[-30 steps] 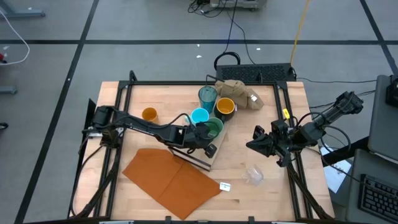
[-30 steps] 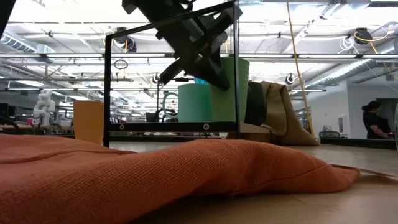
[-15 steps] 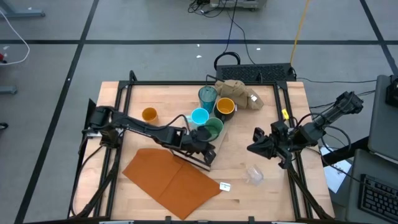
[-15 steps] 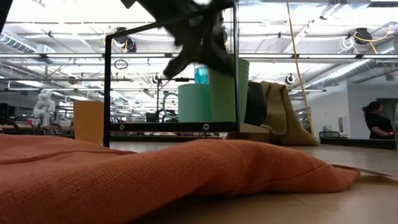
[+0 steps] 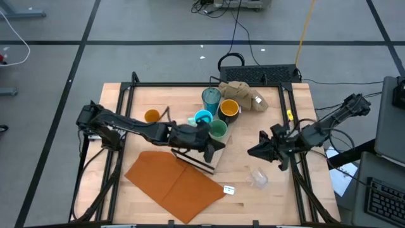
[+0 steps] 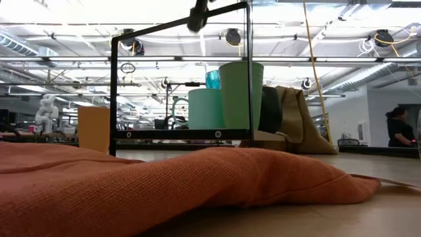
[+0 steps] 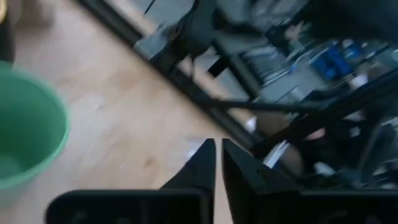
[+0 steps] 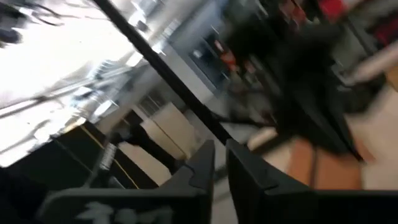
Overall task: Stack small to large cups/mugs on shelf
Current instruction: Put the transparent mug on the shelf
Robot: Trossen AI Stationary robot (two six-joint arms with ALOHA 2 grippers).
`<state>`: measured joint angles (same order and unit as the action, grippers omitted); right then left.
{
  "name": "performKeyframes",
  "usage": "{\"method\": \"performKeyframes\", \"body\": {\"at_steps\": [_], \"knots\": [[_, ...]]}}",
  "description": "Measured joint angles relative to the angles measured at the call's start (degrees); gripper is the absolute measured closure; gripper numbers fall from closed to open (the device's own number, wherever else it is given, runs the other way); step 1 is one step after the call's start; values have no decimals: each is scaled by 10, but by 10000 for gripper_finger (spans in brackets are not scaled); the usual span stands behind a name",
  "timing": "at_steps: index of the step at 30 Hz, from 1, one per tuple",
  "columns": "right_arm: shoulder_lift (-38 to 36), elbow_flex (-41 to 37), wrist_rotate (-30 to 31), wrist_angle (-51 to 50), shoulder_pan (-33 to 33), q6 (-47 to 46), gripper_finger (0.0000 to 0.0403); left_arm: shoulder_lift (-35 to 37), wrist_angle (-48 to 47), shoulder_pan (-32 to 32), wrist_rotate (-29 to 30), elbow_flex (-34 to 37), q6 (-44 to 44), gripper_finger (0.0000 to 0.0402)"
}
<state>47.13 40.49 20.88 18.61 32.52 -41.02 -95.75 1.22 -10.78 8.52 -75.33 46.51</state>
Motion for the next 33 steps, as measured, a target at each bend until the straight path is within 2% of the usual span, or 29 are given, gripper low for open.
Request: {"method": "performKeyframes", "body": {"at_steps": [8, 14, 17, 20, 22, 25, 30, 33], "knots": [[3, 0, -39, -160, -2, -173, 259, 47, 19, 12, -95, 0, 20, 279], [3, 0, -161, -217, -2, -286, 179, 73, 15, 9, -166, 0, 61, 205], [3, 0, -242, -259, -3, -319, 159, 78, 19, 7, -247, 0, 94, 178], [3, 0, -311, -325, -9, -333, 155, 77, 15, -3, -326, 0, 140, 162], [3, 0, -345, -367, -20, -325, 157, 77, 13, -17, -346, 0, 157, 159], [3, 0, -388, -421, -42, -280, 162, 78, 4, -35, -343, 0, 160, 158], [6, 0, -447, -476, -97, -154, 169, 77, 16, -50, -300, 0, 212, 158], [13, 0, -473, -500, -125, -71, 169, 77, 16, -62, -247, 0, 257, 158]]}}
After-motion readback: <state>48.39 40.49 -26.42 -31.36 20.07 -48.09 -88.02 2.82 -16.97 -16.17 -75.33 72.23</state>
